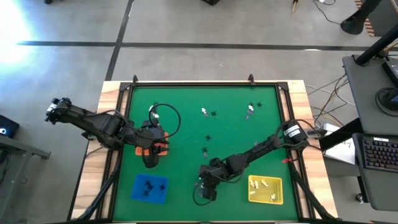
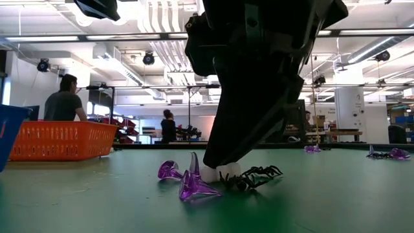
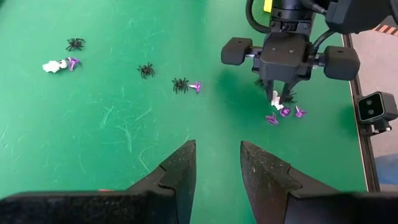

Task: Sort Halloween decoration
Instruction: Put the white skeleton toy into the yellow bin

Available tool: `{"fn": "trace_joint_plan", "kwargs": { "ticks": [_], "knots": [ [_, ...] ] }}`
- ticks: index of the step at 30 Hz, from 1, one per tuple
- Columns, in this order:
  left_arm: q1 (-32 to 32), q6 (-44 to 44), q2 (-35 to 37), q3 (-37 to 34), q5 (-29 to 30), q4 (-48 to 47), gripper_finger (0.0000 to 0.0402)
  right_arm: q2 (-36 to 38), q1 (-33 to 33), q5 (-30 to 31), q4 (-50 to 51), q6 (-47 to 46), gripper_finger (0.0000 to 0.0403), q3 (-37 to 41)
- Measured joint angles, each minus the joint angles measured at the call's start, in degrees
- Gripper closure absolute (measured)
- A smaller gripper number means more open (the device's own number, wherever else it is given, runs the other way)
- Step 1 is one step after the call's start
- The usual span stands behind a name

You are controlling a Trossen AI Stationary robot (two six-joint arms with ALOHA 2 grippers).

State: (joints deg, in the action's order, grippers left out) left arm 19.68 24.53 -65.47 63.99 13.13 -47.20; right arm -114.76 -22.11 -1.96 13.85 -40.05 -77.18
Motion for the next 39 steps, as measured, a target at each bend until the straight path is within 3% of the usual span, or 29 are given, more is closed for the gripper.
{"fn": "trace_joint_plan", "kwargs": {
  "ticks": [9,16,23,30,39],
  "knots": [
    [0.0,0.0,0.0,0.0,-0.1,0.0,0.0295,-0.4,0.4,-5.2,4.0,-0.2,0.0335,-0.4],
    [0.0,0.0,0.0,0.0,-0.1,-0.2,0.0295,-0.5,1.1,-3.2,4.4,0.2,0.0336,-0.4],
    [0.0,0.0,0.0,0.0,-0.1,-0.2,0.0295,-0.5,1.9,-3.0,4.6,0.2,0.0384,-0.4],
    [0.0,0.0,0.0,0.0,-0.1,-0.2,0.0295,-0.2,2.0,-3.7,4.3,0.0,0.039,-0.3],
    [0.0,0.0,0.0,0.0,-0.1,-0.1,0.0295,0.4,2.1,-3.0,10.4,-0.3,0.0392,-7.3]
  ]
}}
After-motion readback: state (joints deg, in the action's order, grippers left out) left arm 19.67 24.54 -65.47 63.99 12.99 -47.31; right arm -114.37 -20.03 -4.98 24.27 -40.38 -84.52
